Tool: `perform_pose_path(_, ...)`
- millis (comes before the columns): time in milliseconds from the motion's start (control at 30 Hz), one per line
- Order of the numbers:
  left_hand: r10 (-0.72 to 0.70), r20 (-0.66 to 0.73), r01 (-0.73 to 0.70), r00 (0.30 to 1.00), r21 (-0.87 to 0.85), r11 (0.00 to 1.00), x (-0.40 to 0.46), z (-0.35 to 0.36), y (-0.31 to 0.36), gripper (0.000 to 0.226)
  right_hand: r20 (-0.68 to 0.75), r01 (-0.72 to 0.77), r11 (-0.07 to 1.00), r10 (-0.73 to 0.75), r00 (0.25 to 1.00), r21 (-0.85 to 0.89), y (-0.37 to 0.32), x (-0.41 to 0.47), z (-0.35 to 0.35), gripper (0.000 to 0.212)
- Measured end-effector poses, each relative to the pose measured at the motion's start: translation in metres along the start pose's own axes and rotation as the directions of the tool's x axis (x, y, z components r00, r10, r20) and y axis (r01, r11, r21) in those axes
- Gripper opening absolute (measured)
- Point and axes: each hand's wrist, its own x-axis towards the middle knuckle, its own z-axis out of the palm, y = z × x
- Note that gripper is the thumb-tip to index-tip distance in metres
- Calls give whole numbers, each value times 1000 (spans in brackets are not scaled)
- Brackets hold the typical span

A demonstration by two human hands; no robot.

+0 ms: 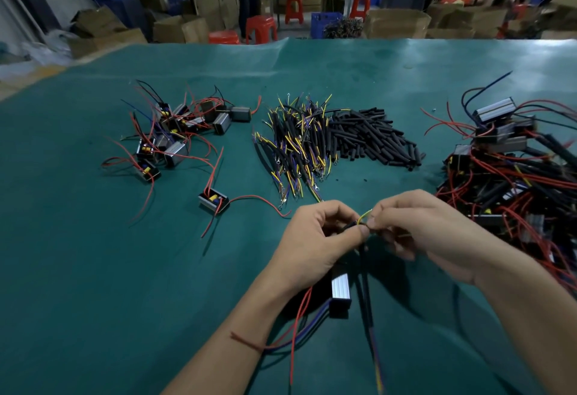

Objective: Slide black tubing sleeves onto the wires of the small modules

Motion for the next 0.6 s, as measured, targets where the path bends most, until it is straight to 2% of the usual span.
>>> perform_pose_path(100, -19, 32, 21, 999, -66, 998, -1, -1, 2, 16, 20, -142, 972, 141, 990, 189, 0, 3, 7, 14)
perform_pose_path(167, -28, 43, 32, 999, -103, 994, -1, -2, 3, 16, 25, -139, 964, 137, 990, 226, 0, 4, 10, 16)
perform_pose_path(333, -40, 50, 46, 998, -114, 992, 0, -4, 5, 17, 4, 129, 991, -129, 992, -35, 0, 0, 2, 19)
perform_pose_path(600, -89, 114, 98, 990, -77, 992, 1, -4, 10, 21, 23, 269, 950, -268, 963, -157, 0, -3, -8, 7)
